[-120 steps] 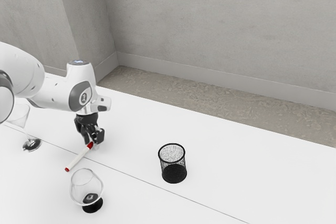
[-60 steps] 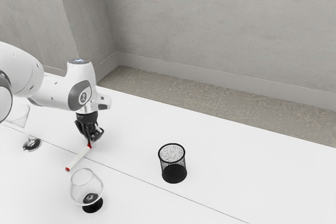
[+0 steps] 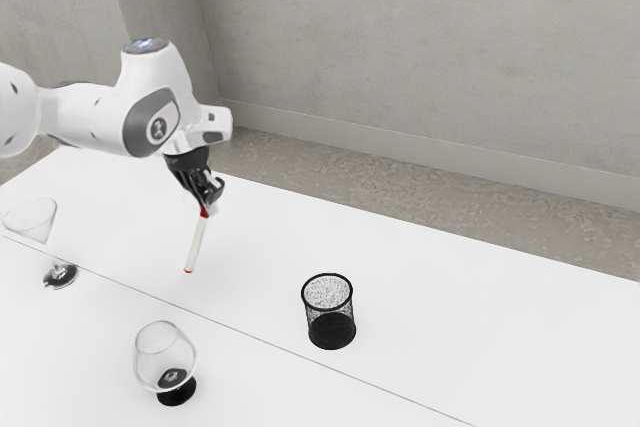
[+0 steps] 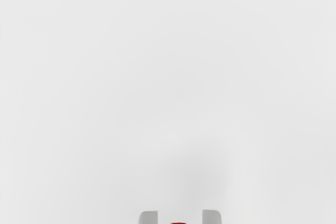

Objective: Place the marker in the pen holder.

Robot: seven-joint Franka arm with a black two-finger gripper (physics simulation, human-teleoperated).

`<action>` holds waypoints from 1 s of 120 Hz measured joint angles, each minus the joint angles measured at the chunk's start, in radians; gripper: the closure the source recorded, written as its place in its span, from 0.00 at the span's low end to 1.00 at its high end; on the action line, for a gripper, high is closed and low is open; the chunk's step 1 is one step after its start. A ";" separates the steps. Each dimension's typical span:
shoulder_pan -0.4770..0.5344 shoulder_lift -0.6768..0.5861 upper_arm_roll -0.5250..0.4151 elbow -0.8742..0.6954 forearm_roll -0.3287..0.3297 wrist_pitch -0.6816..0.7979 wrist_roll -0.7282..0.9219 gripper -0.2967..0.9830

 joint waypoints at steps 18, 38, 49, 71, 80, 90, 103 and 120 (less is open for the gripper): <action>-0.061 -0.073 0.000 0.004 0.000 -0.006 -0.009 0.85; -0.162 -0.141 -0.017 0.013 -0.016 -0.021 -0.018 0.85; -0.218 -0.182 -0.033 0.015 -0.045 -0.042 -0.023 0.85; -0.333 -0.225 -0.037 0.015 -0.123 -0.089 -0.028 0.85; -0.353 -0.225 -0.048 0.015 -0.148 -0.100 -0.029 0.85; -0.364 -0.212 -0.063 0.016 -0.173 -0.106 -0.030 0.85; -0.374 -0.187 -0.067 0.023 -0.186 -0.107 -0.031 0.85; -0.376 -0.136 -0.063 0.073 -0.187 -0.107 -0.026 0.85</action>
